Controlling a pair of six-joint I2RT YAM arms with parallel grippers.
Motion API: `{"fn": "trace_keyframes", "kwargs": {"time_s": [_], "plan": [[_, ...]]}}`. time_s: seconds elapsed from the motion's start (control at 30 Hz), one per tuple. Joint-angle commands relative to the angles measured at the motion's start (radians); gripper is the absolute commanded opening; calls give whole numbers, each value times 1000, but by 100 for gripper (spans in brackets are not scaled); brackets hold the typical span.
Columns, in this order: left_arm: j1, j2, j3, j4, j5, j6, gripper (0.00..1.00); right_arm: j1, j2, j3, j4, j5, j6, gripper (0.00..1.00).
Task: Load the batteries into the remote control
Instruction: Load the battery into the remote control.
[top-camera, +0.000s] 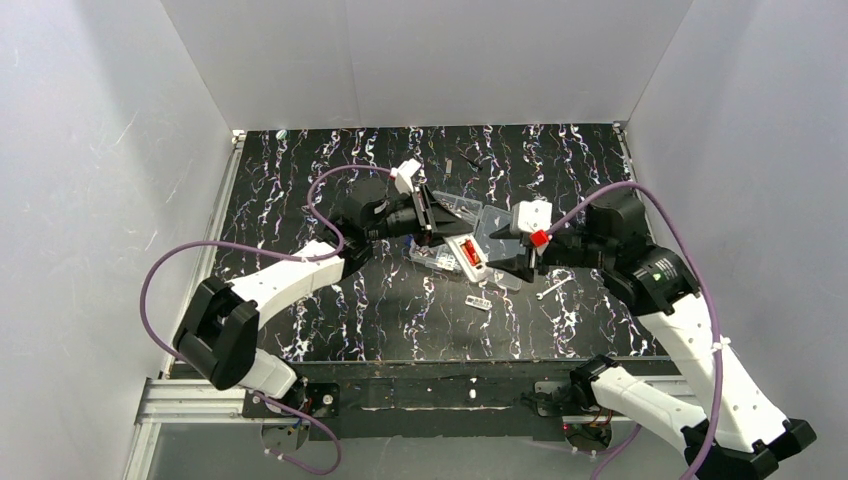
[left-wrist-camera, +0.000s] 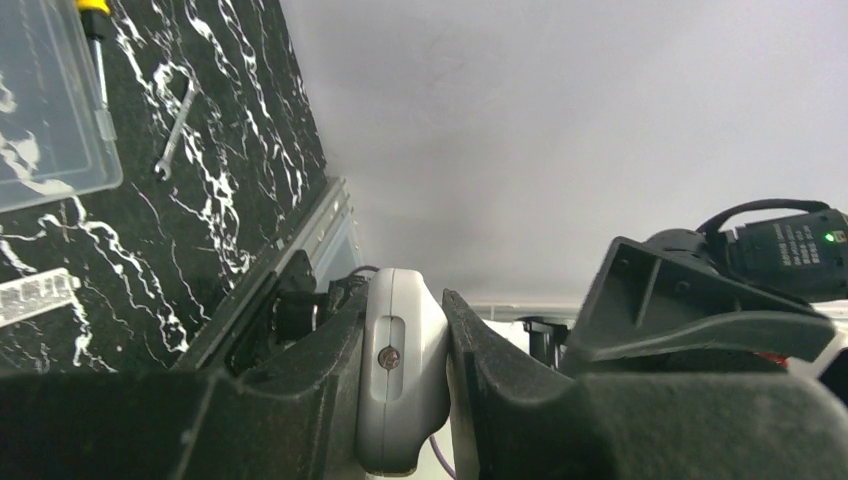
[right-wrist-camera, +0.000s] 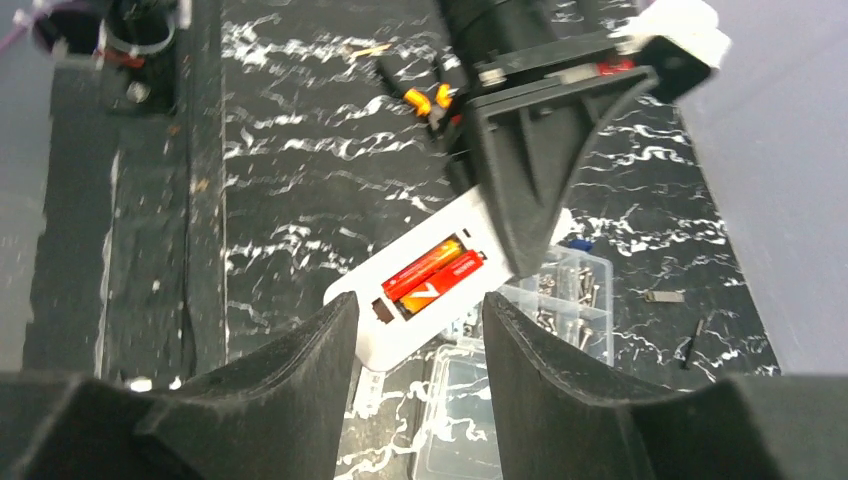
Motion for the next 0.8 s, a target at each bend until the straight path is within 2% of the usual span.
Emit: {"fn": "trace_keyframes", "kwargs": {"time_s": [0.0, 0.2, 0.27, 0.77], "plan": [[-27, 2, 73, 90, 105, -31, 0, -8, -7, -31, -52, -140, -212, 55], [-69, -18, 101, -52, 144, 81, 0, -13, 12, -46, -35, -171, -370, 48], [-76, -19, 107, -86, 162, 99, 0, -29, 65, 31, -143, -244, -421, 46], [-90, -20, 124, -142, 184, 138, 0, -29, 121, 21, -157, -278, -394, 43]]}}
